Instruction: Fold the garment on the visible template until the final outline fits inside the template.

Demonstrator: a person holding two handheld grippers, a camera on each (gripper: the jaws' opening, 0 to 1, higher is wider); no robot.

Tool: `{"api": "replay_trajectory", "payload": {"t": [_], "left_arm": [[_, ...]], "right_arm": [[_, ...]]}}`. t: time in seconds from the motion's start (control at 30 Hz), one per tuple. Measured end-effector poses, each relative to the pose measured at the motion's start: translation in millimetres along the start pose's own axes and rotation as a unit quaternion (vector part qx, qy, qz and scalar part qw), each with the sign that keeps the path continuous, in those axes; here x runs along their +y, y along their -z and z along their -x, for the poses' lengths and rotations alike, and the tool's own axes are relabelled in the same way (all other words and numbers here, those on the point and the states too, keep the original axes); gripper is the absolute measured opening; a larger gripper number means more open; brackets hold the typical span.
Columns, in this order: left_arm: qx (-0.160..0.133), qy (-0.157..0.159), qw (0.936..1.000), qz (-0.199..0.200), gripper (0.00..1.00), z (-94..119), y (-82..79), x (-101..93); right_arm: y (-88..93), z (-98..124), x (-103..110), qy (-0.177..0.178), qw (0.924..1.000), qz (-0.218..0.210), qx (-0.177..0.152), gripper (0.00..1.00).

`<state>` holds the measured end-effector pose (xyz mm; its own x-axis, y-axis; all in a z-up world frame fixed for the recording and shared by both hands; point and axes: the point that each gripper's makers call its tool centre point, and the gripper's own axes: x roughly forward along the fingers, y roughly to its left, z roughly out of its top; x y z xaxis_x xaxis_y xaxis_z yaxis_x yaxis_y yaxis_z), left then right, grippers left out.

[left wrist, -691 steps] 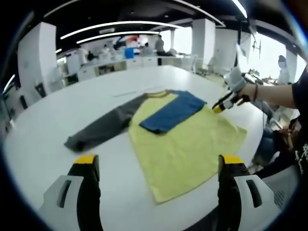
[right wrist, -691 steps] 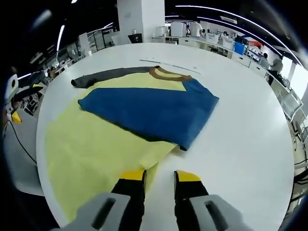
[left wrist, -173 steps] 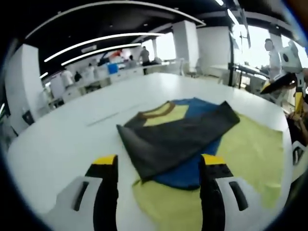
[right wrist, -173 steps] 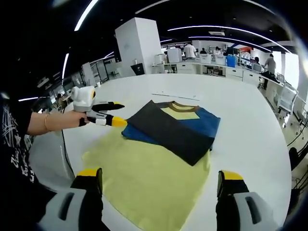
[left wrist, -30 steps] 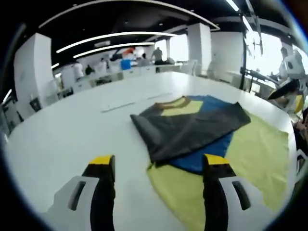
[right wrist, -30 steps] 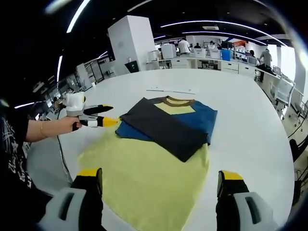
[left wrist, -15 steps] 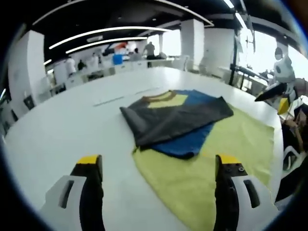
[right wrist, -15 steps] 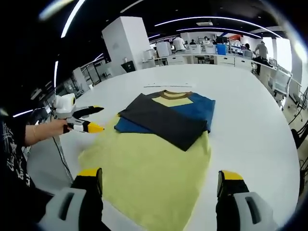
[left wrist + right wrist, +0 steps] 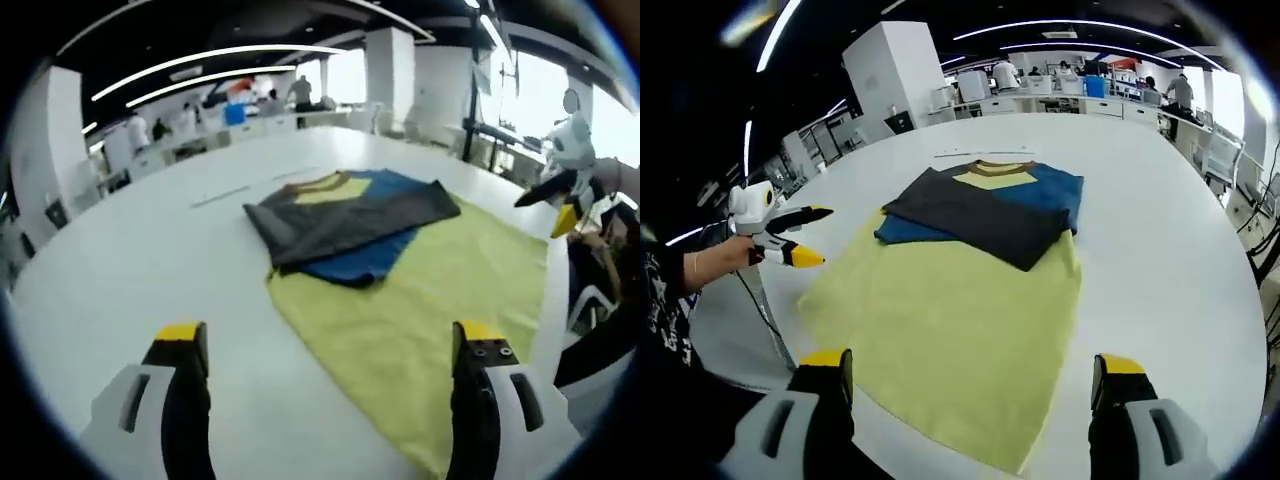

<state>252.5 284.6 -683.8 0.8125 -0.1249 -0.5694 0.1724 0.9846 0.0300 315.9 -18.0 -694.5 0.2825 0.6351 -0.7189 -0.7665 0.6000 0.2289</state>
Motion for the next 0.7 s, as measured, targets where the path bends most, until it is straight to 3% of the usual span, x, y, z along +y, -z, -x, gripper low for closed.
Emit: {"api": "replay_trajectory", "payload": {"t": [0.13,0.23,0.33,0.5,0.7], "left_arm": [[0.018,-0.008,0.9995,-0.024,0.90,7.6,13.4,-2.6],[0.023,-0.001,0.9997,0.001,0.86,12.1,20.7,-8.4],[0.029,0.006,0.9995,0.002,0.81,17.1,26.1,-16.7],[0.043,0.009,0.9990,-0.004,0.65,24.3,36.8,-28.8],[0.057,0.011,0.9983,0.010,0.61,30.0,46.1,-35.7]], "right_arm": [[7.5,0.5,0.4,0.005,0.9999,0.000,0.010,1.00],[13.0,1.3,-2.5,0.011,0.9998,-0.002,0.017,0.99],[17.5,2.4,-3.5,0.018,0.9996,-0.002,0.023,0.98],[24.8,0.9,-6.3,0.026,0.9992,-0.010,0.029,0.96],[33.4,0.6,-2.7,0.029,0.9989,-0.019,0.033,0.93]]}}
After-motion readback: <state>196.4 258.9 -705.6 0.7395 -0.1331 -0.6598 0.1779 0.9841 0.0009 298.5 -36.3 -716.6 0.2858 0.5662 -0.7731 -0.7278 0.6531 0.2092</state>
